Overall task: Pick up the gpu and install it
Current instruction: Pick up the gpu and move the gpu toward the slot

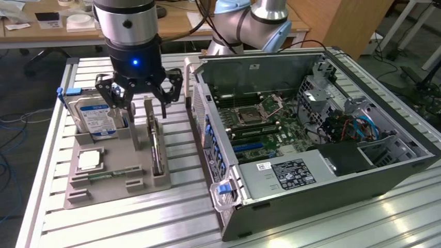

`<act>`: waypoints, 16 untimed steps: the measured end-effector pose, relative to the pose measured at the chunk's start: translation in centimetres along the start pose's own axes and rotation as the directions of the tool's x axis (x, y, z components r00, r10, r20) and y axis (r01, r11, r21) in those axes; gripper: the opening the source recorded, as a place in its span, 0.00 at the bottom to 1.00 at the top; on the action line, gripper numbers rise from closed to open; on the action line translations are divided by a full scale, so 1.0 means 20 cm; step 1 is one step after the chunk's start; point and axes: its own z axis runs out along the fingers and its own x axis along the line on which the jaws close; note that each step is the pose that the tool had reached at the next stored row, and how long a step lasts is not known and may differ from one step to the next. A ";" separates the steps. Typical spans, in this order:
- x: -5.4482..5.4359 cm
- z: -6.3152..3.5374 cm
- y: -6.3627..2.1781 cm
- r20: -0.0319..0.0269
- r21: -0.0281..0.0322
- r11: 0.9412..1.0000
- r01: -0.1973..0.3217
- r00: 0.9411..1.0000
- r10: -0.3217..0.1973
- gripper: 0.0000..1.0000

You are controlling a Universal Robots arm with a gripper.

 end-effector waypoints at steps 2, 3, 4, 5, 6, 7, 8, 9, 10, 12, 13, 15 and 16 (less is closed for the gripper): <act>0.00 0.010 -0.004 0.000 0.000 1.000 0.000 1.000 0.000 0.66; 0.00 0.016 -0.006 0.000 -0.001 1.000 0.000 1.000 0.000 0.66; 0.00 0.021 -0.008 0.000 -0.001 1.000 0.000 1.000 0.000 0.66; 0.00 0.026 -0.010 0.000 -0.002 1.000 0.000 1.000 0.000 0.66; 0.00 0.031 -0.012 0.000 -0.003 1.000 0.000 1.000 0.000 0.66; 0.00 0.036 -0.014 0.000 -0.003 1.000 0.000 1.000 0.000 0.66; 0.00 0.042 -0.017 0.000 -0.004 1.000 0.000 1.000 0.000 0.66; 0.00 0.048 -0.019 0.000 -0.005 1.000 0.000 1.000 0.000 0.66; 0.00 0.054 -0.021 0.000 -0.005 1.000 0.000 1.000 0.000 0.66; 0.00 0.067 -0.031 0.000 -0.010 1.000 0.000 1.000 0.000 0.66; 0.00 0.074 -0.035 0.000 -0.012 1.000 0.000 1.000 0.000 0.66; 0.00 0.087 -0.042 -0.001 -0.016 1.000 0.000 1.000 0.000 0.66; 0.00 0.094 -0.046 -0.001 -0.018 1.000 0.000 1.000 0.000 0.66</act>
